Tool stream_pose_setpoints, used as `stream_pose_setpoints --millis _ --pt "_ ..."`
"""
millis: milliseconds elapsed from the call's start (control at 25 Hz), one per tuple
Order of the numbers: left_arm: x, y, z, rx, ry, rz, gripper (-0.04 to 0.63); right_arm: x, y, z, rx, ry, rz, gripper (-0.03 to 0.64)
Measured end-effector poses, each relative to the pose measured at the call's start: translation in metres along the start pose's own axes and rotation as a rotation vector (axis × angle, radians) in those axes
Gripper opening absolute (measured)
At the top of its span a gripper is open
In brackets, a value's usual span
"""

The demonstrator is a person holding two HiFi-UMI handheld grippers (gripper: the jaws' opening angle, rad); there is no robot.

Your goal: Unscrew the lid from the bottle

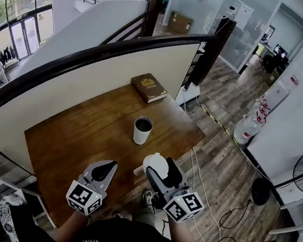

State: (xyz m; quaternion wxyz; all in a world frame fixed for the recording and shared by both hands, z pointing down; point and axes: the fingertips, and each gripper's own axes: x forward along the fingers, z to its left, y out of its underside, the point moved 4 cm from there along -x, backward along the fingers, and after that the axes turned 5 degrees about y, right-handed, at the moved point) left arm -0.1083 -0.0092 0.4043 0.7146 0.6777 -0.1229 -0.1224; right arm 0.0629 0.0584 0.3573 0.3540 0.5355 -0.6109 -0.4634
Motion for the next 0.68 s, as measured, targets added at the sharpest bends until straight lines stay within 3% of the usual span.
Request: stream_pose_setpoints --millis 680 --pt "0.0042 0.0025 0.0045 -0.008 -0.010 -0.004 0.011 0.0062 -0.0024 -0.0052 0.025 -0.007 -0.005 0.351"
